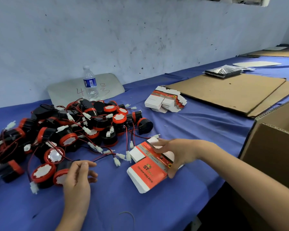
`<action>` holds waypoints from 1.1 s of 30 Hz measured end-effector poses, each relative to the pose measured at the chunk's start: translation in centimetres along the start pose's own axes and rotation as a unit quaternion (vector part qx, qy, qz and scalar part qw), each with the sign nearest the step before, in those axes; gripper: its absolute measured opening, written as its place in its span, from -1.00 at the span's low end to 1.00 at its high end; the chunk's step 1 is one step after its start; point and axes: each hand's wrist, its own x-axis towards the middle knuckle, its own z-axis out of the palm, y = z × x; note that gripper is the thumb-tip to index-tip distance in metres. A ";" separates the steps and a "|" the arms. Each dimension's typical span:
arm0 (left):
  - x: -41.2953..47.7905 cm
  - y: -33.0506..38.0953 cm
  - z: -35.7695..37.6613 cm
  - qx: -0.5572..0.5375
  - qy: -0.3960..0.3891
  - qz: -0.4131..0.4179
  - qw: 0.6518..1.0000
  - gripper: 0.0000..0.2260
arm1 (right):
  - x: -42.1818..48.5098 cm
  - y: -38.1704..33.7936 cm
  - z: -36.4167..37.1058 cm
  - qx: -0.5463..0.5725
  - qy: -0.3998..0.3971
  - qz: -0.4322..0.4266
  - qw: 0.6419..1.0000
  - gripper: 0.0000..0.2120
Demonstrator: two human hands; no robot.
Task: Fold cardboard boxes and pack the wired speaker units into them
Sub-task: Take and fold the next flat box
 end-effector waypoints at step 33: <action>-3.0 0.0 2.8 0.333 -0.338 0.351 0.807 -0.65 | -0.8 -4.4 -0.3 0.009 0.504 -0.097 0.858 -0.79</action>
